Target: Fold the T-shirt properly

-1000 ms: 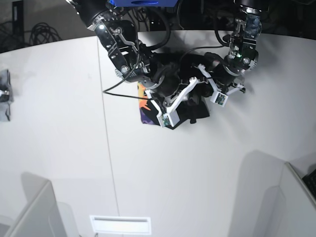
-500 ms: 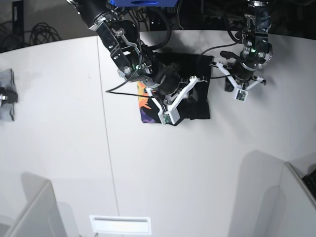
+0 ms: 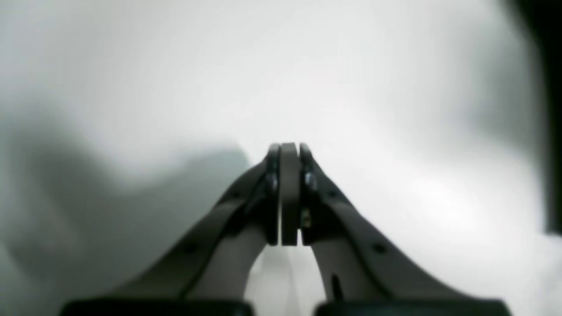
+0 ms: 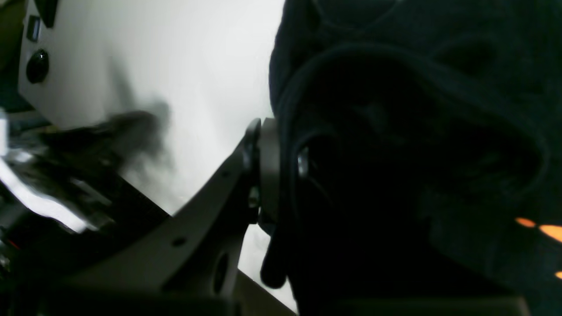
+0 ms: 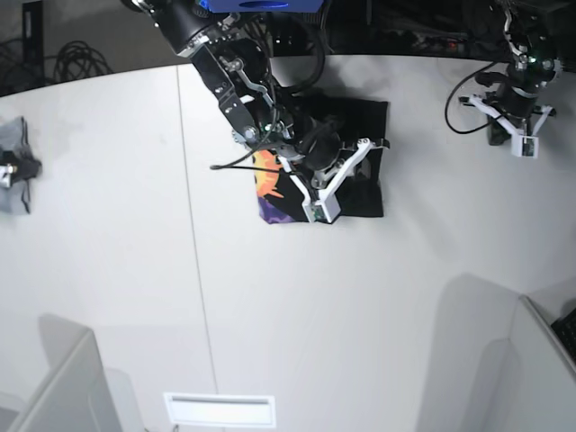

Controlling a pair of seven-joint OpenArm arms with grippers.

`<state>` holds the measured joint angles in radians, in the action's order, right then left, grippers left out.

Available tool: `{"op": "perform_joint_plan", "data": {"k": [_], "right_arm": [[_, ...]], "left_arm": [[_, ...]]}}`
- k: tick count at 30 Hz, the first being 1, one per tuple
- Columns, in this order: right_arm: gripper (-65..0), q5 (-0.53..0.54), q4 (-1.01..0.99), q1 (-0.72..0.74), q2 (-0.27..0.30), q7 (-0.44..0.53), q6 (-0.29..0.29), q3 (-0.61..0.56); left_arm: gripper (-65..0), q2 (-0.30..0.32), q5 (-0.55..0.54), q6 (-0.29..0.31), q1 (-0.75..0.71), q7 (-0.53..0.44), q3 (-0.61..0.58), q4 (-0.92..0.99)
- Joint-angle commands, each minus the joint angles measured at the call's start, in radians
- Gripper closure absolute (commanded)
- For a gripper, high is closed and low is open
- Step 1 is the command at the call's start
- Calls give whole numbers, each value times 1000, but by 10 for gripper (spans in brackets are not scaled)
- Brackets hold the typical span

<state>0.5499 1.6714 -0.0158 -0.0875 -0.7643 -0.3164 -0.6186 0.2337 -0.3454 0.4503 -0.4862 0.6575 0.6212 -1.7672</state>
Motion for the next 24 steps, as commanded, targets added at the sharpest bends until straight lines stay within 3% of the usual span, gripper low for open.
{"op": "perform_joint_plan", "data": {"k": [1, 9, 14, 16, 24], "right_arm": [[0, 6, -1, 26, -19, 18, 7, 1], [0, 6, -109, 60, -39, 18, 7, 1], [-354, 6, -110, 60, -39, 12, 7, -1], [-444, 6, -109, 60, -39, 15, 7, -30], [-452, 6, -116, 133, -36, 15, 7, -206]], "left_arm": [[0, 11, -13, 14, -10, -18, 30, -18], [0, 11, -13, 48, -32, -18, 119, -17], [0, 8, -13, 48, -32, -18, 116, -17], [0, 8, -13, 48, -32, -18, 114, -17], [0, 10, -13, 48, -29, -18, 116, -9]]}}
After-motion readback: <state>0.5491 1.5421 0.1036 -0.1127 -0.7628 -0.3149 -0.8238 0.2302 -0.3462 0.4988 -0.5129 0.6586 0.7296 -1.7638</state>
